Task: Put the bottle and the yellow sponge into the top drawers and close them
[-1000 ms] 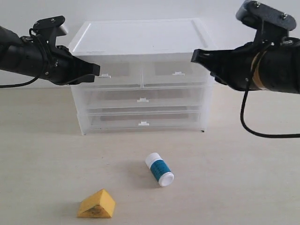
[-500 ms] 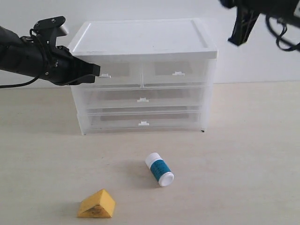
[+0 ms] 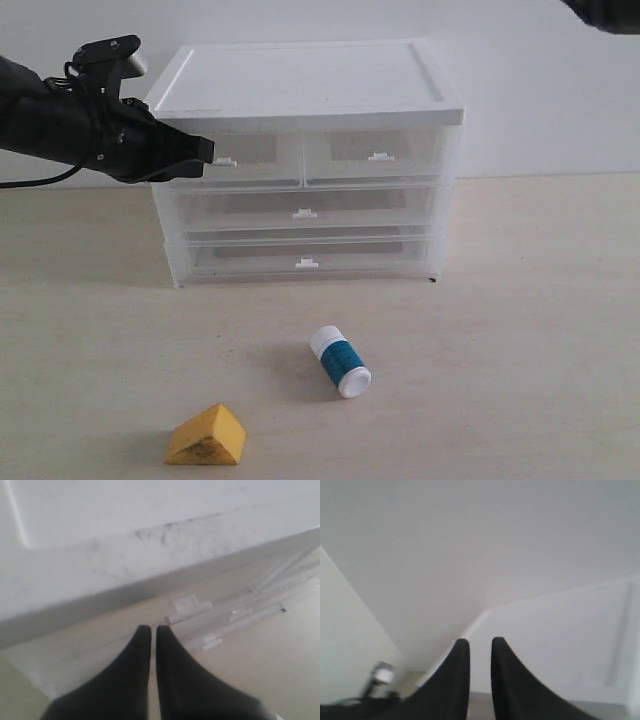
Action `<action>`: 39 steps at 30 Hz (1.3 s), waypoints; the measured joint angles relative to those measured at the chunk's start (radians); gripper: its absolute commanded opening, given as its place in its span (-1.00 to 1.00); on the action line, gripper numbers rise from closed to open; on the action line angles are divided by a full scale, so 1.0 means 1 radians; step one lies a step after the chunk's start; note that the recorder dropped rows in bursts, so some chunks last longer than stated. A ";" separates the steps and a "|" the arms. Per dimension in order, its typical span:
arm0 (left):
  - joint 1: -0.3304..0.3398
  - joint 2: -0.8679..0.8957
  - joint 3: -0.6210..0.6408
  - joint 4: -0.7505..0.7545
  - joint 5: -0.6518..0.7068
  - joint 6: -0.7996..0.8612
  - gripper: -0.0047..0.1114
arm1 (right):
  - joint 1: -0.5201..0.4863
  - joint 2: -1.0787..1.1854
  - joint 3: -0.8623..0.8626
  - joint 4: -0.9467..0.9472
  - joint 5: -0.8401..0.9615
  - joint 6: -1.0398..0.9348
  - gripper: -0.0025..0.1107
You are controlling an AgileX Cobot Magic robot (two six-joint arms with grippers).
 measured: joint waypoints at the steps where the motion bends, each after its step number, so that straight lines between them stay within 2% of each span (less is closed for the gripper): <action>1: 0.000 0.000 0.000 0.000 0.000 0.002 -0.85 | 0.006 -0.005 0.000 -0.029 0.061 -0.033 -0.74; 6: 0.000 0.000 0.000 0.000 0.000 0.007 -0.85 | 0.063 -0.036 -0.031 -0.077 0.420 -0.213 -0.74; 12: 0.000 0.000 0.000 0.000 -0.002 0.007 -0.85 | 0.167 -0.043 -0.114 -0.150 0.899 -0.524 -0.74; 18: 0.000 0.000 0.000 0.000 -0.006 0.007 -0.85 | 0.271 -0.043 -0.125 -0.469 1.278 -0.711 -0.74; 21: 0.000 0.000 0.000 0.000 -0.007 0.007 -0.85 | 0.302 -0.045 -0.130 -0.530 1.393 -0.729 -0.74; 26: 0.000 0.000 0.000 0.000 -0.007 0.007 -0.85 | 0.311 -0.045 -0.137 -0.400 1.360 -0.681 -0.74; 35: 0.000 0.000 0.000 0.000 -0.017 0.007 -0.85 | 0.348 -0.045 -0.139 -0.237 1.234 -0.319 -0.74; 39: 0.000 0.000 0.000 0.000 -0.019 0.007 -0.85 | 0.348 -0.057 -0.139 -0.156 1.115 -0.222 -0.74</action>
